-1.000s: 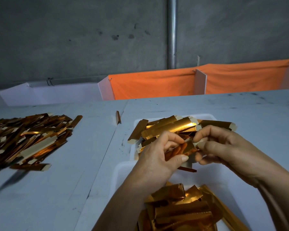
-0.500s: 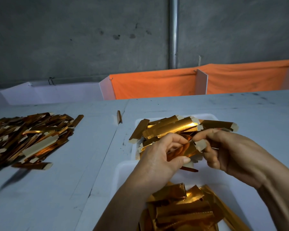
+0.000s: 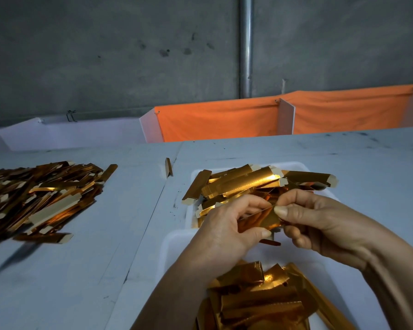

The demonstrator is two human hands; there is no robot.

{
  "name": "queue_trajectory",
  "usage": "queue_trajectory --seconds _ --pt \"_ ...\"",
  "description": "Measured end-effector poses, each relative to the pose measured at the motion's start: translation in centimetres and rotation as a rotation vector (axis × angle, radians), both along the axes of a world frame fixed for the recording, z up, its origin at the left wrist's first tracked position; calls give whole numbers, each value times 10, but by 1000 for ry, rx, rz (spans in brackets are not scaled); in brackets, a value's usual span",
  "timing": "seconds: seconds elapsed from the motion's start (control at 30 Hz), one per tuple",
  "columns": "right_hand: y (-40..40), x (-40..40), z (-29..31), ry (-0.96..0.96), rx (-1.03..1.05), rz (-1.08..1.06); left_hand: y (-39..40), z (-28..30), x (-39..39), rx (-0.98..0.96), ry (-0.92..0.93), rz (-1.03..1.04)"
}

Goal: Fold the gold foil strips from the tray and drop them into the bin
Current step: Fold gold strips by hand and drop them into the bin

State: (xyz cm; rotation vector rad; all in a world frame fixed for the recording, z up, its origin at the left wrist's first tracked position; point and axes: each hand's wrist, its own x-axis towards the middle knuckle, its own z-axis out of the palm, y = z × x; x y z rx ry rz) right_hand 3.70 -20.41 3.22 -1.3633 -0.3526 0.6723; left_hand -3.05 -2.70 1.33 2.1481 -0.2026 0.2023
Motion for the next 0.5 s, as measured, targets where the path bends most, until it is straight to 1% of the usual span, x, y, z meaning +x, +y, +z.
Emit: queue_trajectory --seconds 0.13,0.37,0.5 --pt "-2 0 1 -1 -15 7 1 0 0 9 -1 10" --pt "0 0 0 -136 -145 -23 0 -1 1 57 24 9" --pt "1 1 0 -122 -127 -40 1 0 1 37 24 1"
